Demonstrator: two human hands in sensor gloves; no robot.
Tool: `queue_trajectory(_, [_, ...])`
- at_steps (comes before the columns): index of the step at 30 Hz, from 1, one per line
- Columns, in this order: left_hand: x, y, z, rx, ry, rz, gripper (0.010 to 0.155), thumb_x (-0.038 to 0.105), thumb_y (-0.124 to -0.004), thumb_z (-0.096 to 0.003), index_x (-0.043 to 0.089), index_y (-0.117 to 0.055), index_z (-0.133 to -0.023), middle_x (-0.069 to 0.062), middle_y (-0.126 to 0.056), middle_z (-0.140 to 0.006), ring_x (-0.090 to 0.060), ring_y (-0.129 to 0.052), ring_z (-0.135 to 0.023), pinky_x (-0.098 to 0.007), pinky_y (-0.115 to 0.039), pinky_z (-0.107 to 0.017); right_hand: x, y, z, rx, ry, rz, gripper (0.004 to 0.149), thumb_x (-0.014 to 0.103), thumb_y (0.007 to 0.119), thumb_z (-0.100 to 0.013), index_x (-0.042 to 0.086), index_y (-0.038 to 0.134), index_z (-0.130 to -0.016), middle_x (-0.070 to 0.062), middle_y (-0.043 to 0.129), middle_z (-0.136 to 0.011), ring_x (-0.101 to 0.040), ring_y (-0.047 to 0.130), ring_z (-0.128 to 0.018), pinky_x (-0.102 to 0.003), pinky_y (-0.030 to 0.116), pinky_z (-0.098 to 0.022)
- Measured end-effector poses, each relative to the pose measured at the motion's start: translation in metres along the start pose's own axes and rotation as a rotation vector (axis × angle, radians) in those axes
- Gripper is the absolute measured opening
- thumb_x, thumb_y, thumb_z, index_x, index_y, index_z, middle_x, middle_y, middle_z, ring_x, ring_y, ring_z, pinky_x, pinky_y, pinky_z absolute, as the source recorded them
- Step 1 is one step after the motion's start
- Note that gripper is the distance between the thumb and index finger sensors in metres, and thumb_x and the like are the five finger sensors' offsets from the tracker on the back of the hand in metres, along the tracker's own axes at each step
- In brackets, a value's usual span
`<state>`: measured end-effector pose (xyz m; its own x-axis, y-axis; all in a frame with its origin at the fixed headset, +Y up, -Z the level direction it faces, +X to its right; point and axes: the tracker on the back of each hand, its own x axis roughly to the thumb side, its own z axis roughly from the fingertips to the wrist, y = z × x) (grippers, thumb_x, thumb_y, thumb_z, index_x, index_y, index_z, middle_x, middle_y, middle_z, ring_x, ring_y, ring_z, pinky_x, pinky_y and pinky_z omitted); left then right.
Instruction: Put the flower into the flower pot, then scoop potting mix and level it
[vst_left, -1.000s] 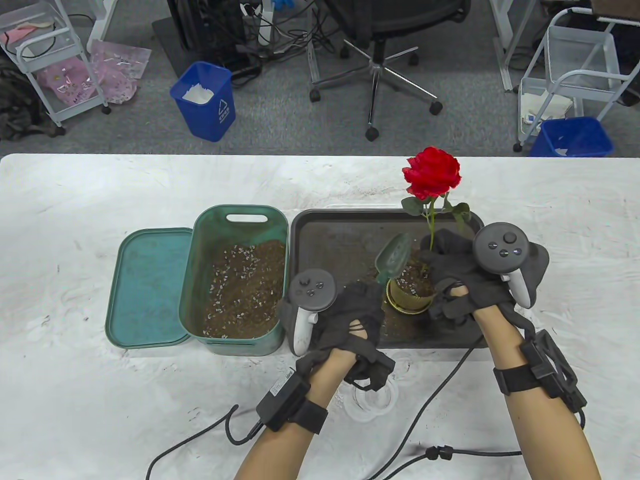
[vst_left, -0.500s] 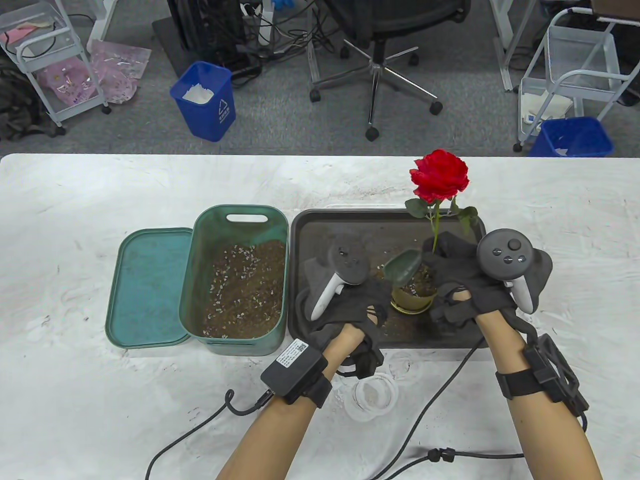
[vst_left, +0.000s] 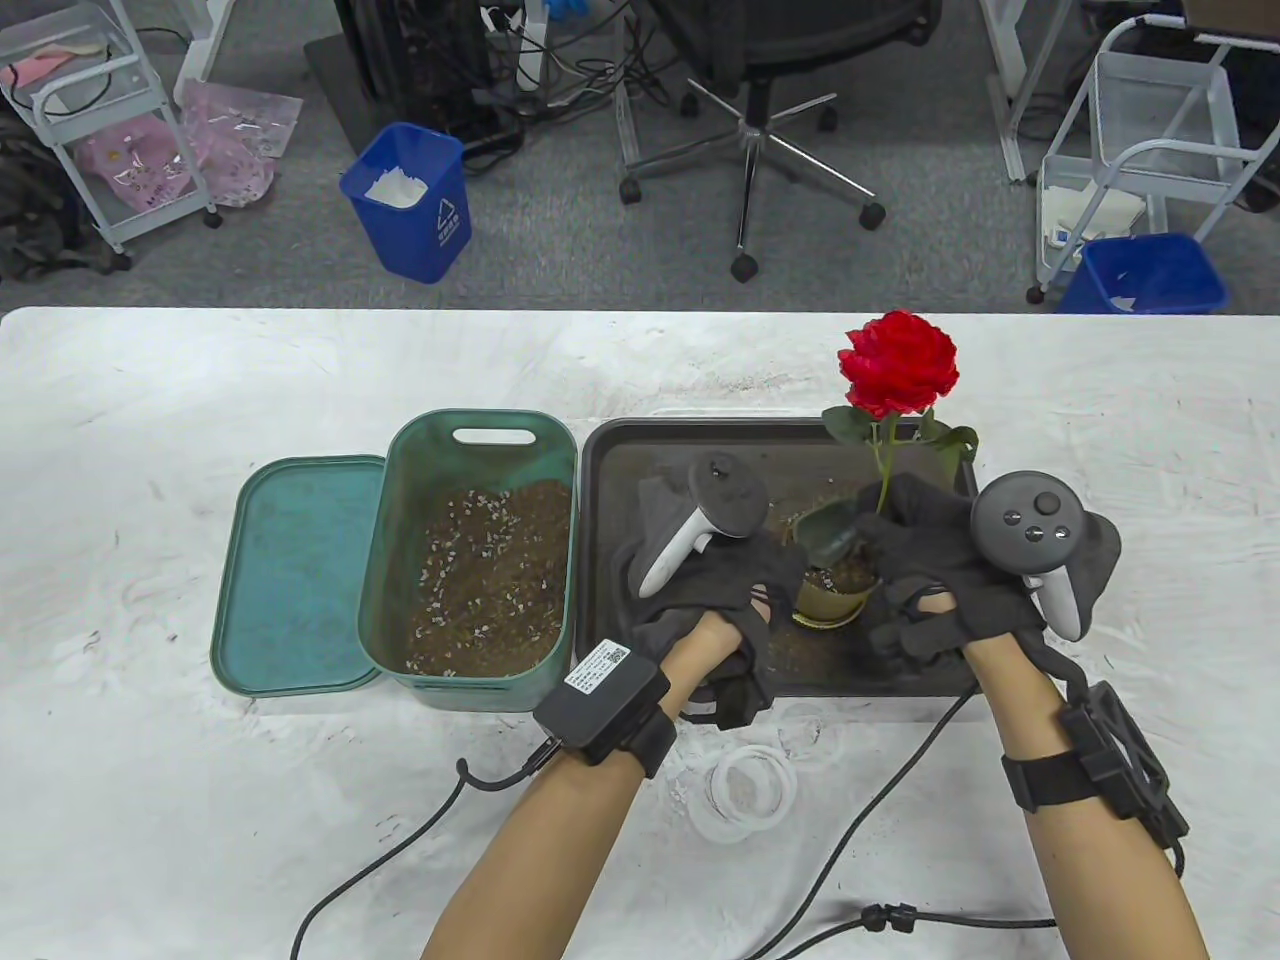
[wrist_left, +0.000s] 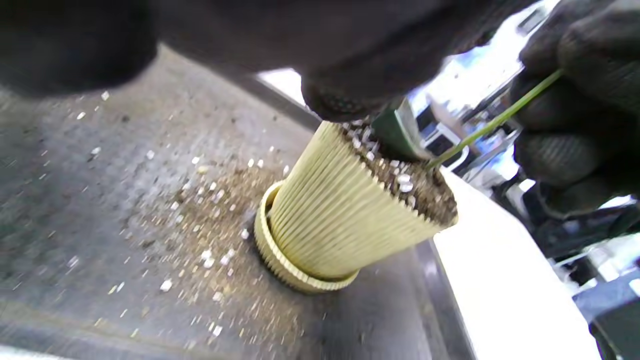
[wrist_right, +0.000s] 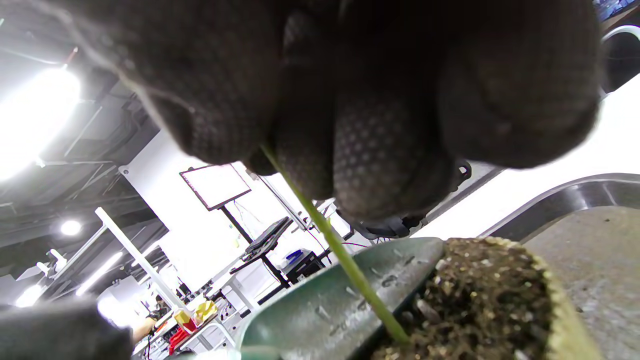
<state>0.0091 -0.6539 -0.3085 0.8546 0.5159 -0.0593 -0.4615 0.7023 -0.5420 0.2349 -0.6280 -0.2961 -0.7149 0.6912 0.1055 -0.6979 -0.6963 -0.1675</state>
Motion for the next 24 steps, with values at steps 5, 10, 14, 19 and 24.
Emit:
queue_trajectory(5, [0.009,0.0,-0.006,-0.07,0.057,-0.159,0.051,0.056,-0.06,-0.0438,0.019,-0.085,-0.069,0.019,-0.095,-0.023,-0.001,-0.097,0.013,-0.027,-0.096,-0.002,0.001,0.001,0.001,-0.006,-0.001,0.006,0.036,0.028,0.091,-0.031,0.017,0.092,-0.065,-0.015,0.105,-0.056,-0.034,0.108,-0.032,-0.049,0.094,-0.021])
queue_trajectory(10, [0.004,-0.009,-0.01,-0.143,0.071,-0.166,0.051,0.057,-0.055,-0.0423,0.022,-0.08,-0.069,0.019,-0.095,-0.026,-0.001,-0.098,0.012,-0.027,-0.096,-0.003,0.002,0.002,0.0,-0.004,-0.001,0.01,0.036,0.028,0.091,-0.031,0.017,0.092,-0.065,-0.015,0.105,-0.056,-0.034,0.108,-0.032,-0.049,0.094,-0.021])
queue_trajectory(14, [0.0,-0.014,-0.007,-0.092,-0.043,-0.13,0.05,0.056,-0.056,-0.0428,0.02,-0.079,-0.069,0.02,-0.094,-0.026,-0.001,-0.099,0.012,-0.027,-0.097,-0.004,0.005,0.002,0.001,-0.003,-0.004,0.023,0.036,0.028,0.091,-0.031,0.017,0.092,-0.065,-0.015,0.105,-0.056,-0.034,0.107,-0.033,-0.049,0.094,-0.021])
queue_trajectory(19, [-0.016,0.008,0.001,0.044,-0.051,0.078,0.049,0.055,-0.059,-0.0442,0.018,-0.081,-0.068,0.02,-0.094,-0.024,0.0,-0.097,0.013,-0.026,-0.096,-0.003,0.009,0.004,0.0,0.014,-0.007,0.038,0.036,0.028,0.091,-0.031,0.017,0.092,-0.065,-0.015,0.105,-0.057,-0.034,0.107,-0.033,-0.049,0.094,-0.022])
queue_trajectory(24, [-0.034,0.012,-0.004,-0.02,0.043,0.134,0.049,0.054,-0.059,-0.0452,0.017,-0.083,-0.068,0.02,-0.095,-0.023,0.0,-0.097,0.013,-0.026,-0.096,-0.002,0.012,0.006,0.001,0.018,-0.017,0.04,0.036,0.028,0.091,-0.031,0.017,0.092,-0.065,-0.015,0.105,-0.057,-0.035,0.107,-0.034,-0.049,0.094,-0.022])
